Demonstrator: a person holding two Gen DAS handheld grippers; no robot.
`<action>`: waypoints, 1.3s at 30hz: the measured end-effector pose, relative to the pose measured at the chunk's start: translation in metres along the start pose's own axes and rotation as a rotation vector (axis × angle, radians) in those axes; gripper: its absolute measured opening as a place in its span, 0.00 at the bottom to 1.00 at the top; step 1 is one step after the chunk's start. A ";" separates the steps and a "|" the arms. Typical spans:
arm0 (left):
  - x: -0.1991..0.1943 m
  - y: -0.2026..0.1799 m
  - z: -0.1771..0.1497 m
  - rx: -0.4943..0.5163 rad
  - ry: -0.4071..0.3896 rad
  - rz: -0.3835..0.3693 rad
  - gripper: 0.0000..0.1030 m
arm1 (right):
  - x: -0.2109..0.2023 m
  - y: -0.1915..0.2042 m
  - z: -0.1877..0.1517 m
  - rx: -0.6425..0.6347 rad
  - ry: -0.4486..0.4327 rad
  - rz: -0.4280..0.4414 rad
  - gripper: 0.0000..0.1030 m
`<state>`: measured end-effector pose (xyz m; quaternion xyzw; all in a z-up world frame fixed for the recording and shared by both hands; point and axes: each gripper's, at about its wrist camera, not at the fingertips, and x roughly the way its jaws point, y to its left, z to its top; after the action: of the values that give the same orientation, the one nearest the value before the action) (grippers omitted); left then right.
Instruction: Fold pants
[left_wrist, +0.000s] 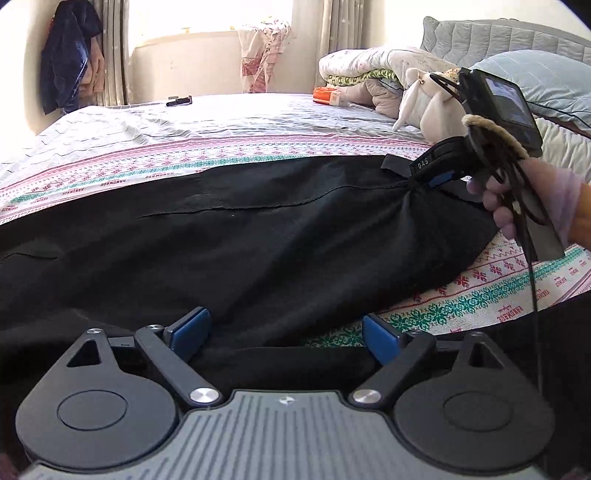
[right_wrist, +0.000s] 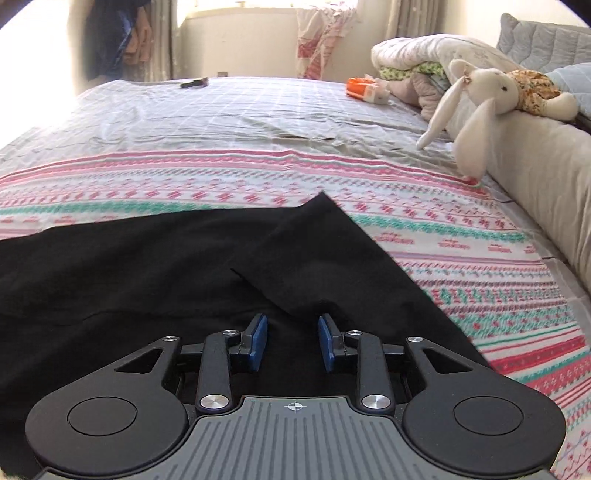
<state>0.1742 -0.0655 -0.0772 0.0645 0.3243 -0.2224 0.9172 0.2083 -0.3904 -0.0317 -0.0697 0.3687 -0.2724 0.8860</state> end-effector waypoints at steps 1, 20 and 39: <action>0.000 -0.001 0.000 0.006 0.001 0.005 0.95 | 0.010 -0.009 0.007 0.006 0.001 -0.045 0.27; -0.001 -0.005 0.000 -0.021 -0.010 -0.020 0.96 | -0.027 -0.122 -0.001 0.229 -0.036 -0.062 0.59; 0.002 -0.002 0.001 -0.057 -0.016 -0.028 1.00 | 0.055 -0.087 0.037 0.119 -0.011 -0.213 0.54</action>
<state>0.1752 -0.0680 -0.0773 0.0320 0.3240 -0.2262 0.9180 0.2283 -0.4958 -0.0103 -0.0575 0.3377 -0.3860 0.8565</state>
